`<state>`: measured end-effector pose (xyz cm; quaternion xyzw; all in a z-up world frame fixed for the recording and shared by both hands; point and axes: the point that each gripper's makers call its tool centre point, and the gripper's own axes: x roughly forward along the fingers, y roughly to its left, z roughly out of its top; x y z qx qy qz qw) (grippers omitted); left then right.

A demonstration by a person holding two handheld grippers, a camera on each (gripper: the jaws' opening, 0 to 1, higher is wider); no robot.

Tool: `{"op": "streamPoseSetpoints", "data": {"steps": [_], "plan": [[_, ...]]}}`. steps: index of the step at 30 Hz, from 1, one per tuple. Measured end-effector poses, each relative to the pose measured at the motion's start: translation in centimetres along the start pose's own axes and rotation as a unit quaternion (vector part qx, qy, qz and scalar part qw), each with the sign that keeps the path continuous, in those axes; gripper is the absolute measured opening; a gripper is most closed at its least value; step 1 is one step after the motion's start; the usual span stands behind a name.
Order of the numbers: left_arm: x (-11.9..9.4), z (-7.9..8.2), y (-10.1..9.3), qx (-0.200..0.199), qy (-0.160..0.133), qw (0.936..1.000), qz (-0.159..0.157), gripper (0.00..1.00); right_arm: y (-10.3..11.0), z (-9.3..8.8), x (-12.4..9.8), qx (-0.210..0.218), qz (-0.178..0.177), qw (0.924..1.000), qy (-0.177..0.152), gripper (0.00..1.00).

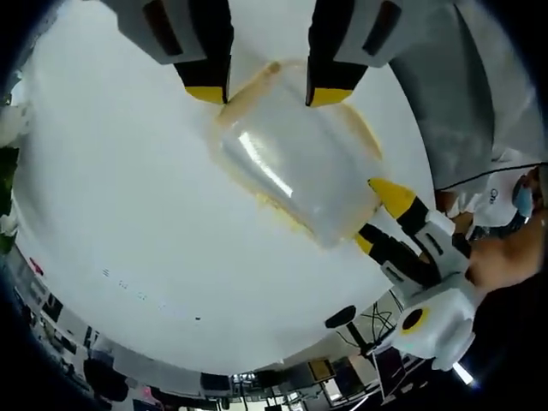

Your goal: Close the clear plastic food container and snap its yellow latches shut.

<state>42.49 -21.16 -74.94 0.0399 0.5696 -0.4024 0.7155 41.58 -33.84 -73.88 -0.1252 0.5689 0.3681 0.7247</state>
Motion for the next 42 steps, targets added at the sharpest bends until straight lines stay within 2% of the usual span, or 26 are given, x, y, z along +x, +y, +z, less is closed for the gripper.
{"op": "streamPoseSetpoints", "data": {"steps": [1,2,3,7,14,19,21,23,24,26,28,30,31,32,33,36,38,40,42], "plan": [[0.2,-0.1,0.0,0.002,-0.003,1.0000,0.000,0.33,-0.1,0.0,-0.1,0.003,0.002,1.0000,0.000,0.31],[-0.2,0.1,-0.1,-0.001,-0.006,1.0000,0.001,0.33,0.1,-0.7,0.0,0.050,0.014,0.9987,0.006,0.31],[-0.1,0.1,-0.2,0.000,-0.006,1.0000,0.001,0.33,0.2,-0.5,0.2,0.044,0.032,0.9985,-0.003,0.30],[-0.1,0.3,-0.5,0.000,-0.009,1.0000,0.003,0.34,0.0,-0.3,0.1,0.029,0.023,0.9993,-0.004,0.31],[-0.4,0.4,-0.4,-0.015,-0.024,0.9996,0.002,0.36,-0.4,0.1,0.0,0.035,0.026,0.9990,-0.013,0.31],[-0.4,0.6,-0.7,-0.006,-0.035,0.9993,0.005,0.37,-0.4,0.1,-0.2,0.036,0.030,0.9986,-0.024,0.32],[-0.6,1.0,-0.5,0.028,-0.044,0.9985,0.015,0.38,-0.4,0.4,-0.3,0.016,0.024,0.9990,-0.033,0.33],[-0.7,0.9,-0.8,0.033,-0.041,0.9984,0.017,0.38,-0.5,0.3,-0.5,-0.020,0.017,0.9992,-0.029,0.32],[-0.9,0.8,-0.7,0.039,-0.041,0.9983,0.017,0.38,-0.1,0.3,-0.7,-0.022,0.023,0.9991,-0.027,0.34],[-1.2,0.5,-0.7,0.078,-0.037,0.9961,0.018,0.36,0.2,0.4,-1.1,-0.019,0.031,0.9987,-0.036,0.37],[-1.7,0.7,-0.5,0.108,-0.050,0.9925,0.025,0.35,0.0,0.5,-1.4,-0.028,0.028,0.9982,-0.044,0.35],[-2.1,0.4,-0.5,0.105,-0.048,0.9930,0.025,0.38,-0.4,0.8,-1.5,-0.063,0.021,0.9963,-0.055,0.34],[-2.3,0.5,-0.5,0.113,-0.048,0.9921,0.027,0.40,-0.4,0.8,-1.7,-0.089,0.018,0.9941,-0.059,0.34],[-2.5,0.5,-0.4,0.125,-0.047,0.9906,0.029,0.40,-0.5,0.8,-1.8,-0.092,0.016,0.9939,-0.059,0.34],[-2.7,0.7,-0.5,0.138,-0.049,0.9887,0.032,0.39,-0.2,1.2,-2.0,-0.111,0.019,0.9909,-0.074,0.34],[-3.4,1.4,-0.6,0.175,-0.069,0.9813,0.040,0.39,0.6,2.7,-2.8,-0.180,0.021,0.9768,-0.115,0.34],[-3.7,2.2,-1.1,0.204,-0.090,0.9744,0.028,0.41,1.0,3.4,-3.2,-0.219,0.016,0.9667,-0.131,0.31],[-3.8,2.4,-1.7,0.238,-0.094,0.9664,0.019,0.43,1.7,3.9,-3.4,-0.229,0.022,0.9629,-0.141,0.30],[-3.9,2.6,-2.5,0.255,-0.098,0.9619,0.007,0.42,2.6,4.2,-3.4,-0.248,0.039,0.9563,-0.151,0.30]]}}
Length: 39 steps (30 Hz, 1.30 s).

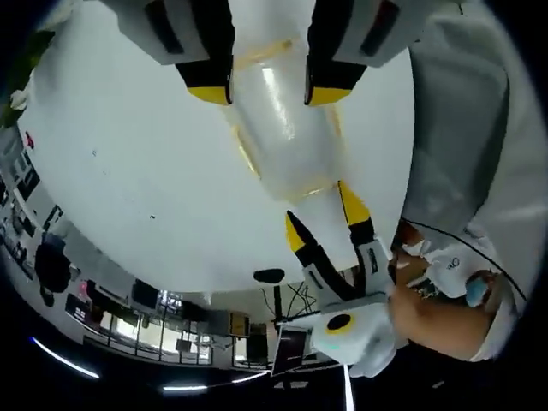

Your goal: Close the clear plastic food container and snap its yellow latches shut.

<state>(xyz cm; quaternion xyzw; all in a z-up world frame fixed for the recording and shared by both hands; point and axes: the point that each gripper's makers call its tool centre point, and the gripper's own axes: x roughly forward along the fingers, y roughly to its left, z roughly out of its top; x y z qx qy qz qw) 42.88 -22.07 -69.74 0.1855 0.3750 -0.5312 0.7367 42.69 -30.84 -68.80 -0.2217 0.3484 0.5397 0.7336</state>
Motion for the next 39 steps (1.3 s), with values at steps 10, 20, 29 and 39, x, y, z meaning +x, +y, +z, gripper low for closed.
{"op": "streamPoseSetpoints", "data": {"steps": [10,20,29,39], "plan": [[1.5,2.1,-2.0,0.091,-0.019,0.9953,-0.028,0.37,1.2,0.9,1.5,-0.046,0.029,0.9985,-0.003,0.34],[3.2,2.3,-2.3,0.115,-0.009,0.9925,-0.040,0.35,1.1,0.8,3.0,-0.066,0.046,0.9968,0.009,0.33],[4.1,1.4,-4.0,0.144,0.007,0.9877,-0.061,0.50,0.2,0.5,4.2,-0.063,0.044,0.9969,0.019,0.45],[4.9,1.3,-4.2,0.248,0.013,0.9685,-0.013,0.50,-0.1,0.3,5.0,-0.069,0.052,0.9956,0.034,0.52]]}}
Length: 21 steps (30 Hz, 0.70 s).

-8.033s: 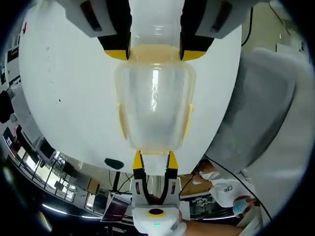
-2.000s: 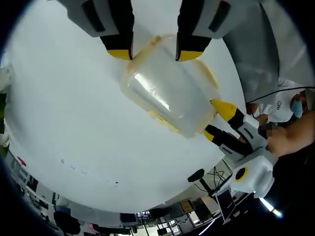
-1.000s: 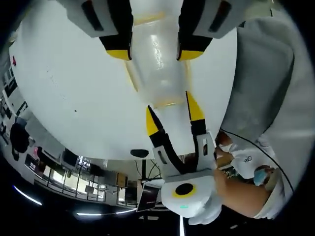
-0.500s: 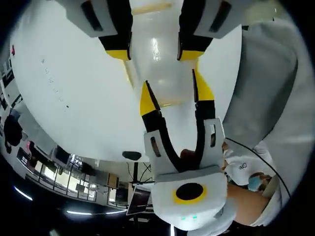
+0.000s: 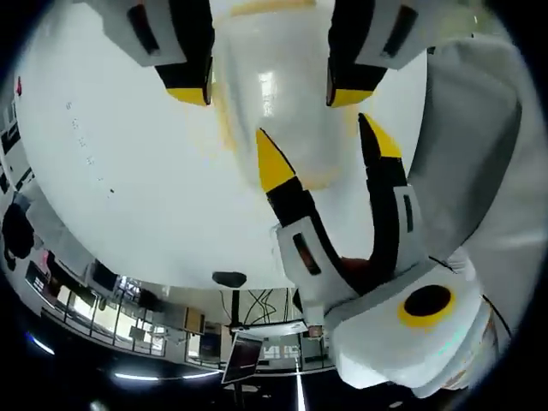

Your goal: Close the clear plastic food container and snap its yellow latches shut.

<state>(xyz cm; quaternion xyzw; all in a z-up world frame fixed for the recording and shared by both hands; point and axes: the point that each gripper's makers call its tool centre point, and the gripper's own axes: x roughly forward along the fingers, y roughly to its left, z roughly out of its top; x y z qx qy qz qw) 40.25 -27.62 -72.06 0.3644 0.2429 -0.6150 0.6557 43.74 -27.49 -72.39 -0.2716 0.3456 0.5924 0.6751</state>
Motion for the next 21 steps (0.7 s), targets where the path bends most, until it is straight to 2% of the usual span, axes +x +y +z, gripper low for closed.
{"op": "streamPoseSetpoints", "data": {"steps": [2,8,12,21], "plan": [[0.0,0.1,0.2,0.008,0.000,0.9999,0.008,0.50,0.0,-0.2,0.1,-0.011,0.002,0.9999,0.011,0.52],[-0.2,0.7,0.0,0.002,-0.015,0.9999,-0.007,0.44,0.1,0.3,0.1,-0.015,0.016,0.9997,0.008,0.51],[0.0,0.7,-0.2,-0.003,-0.013,0.9997,-0.021,0.41,-0.1,0.7,0.3,-0.029,0.015,0.9993,0.017,0.51],[0.7,0.5,-0.3,0.004,0.000,0.9998,-0.022,0.43,-0.2,0.7,0.7,-0.041,0.024,0.9983,0.033,0.51]]}}
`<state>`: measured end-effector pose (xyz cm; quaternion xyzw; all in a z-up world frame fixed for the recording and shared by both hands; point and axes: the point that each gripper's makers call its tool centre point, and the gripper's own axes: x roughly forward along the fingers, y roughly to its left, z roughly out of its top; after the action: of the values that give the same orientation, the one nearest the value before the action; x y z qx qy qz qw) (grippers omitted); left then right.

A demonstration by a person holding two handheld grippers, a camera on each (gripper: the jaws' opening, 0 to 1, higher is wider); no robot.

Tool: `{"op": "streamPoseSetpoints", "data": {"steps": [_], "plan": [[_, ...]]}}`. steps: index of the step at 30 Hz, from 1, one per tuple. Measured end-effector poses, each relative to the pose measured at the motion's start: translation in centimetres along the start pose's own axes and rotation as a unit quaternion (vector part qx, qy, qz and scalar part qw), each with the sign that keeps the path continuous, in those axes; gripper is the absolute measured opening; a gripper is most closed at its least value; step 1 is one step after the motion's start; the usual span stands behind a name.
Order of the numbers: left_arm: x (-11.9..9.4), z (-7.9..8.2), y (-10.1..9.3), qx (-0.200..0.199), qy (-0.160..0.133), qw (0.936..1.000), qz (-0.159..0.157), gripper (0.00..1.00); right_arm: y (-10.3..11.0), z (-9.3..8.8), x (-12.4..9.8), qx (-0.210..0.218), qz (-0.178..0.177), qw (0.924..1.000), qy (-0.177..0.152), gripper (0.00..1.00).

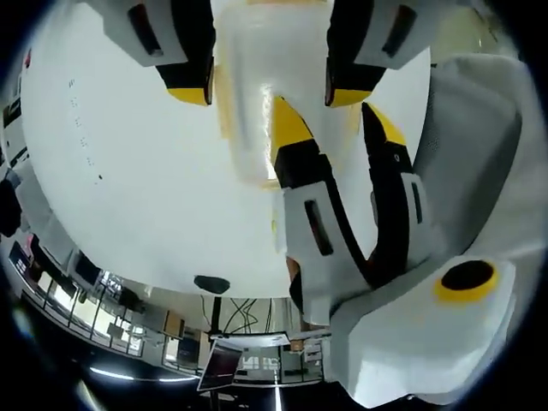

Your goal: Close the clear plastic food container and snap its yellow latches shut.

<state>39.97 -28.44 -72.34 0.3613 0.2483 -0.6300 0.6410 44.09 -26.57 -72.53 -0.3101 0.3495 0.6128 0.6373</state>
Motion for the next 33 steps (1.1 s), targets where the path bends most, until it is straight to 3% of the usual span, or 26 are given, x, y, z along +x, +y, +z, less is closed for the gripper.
{"op": "streamPoseSetpoints", "data": {"steps": [9,13,19,29,33], "plan": [[0.3,-0.3,-0.2,0.004,0.014,0.9999,-0.008,0.42,-0.6,-0.6,0.1,0.007,0.008,0.9997,0.023,0.50],[0.1,-0.1,-0.2,-0.033,0.013,0.9990,-0.026,0.43,-0.2,-0.7,0.3,0.009,0.027,0.9990,0.034,0.47],[0.2,0.0,0.0,-0.040,0.029,0.9981,-0.037,0.40,-0.4,-0.9,0.5,0.024,0.045,0.9971,0.057,0.48],[0.4,-0.3,-0.2,-0.024,0.049,0.9982,-0.023,0.40,-0.3,-1.0,0.9,0.019,0.081,0.9932,0.081,0.48],[0.4,-0.5,-0.2,-0.015,0.050,0.9985,-0.014,0.40,-0.2,-1.0,1.1,0.017,0.095,0.9896,0.107,0.47]]}}
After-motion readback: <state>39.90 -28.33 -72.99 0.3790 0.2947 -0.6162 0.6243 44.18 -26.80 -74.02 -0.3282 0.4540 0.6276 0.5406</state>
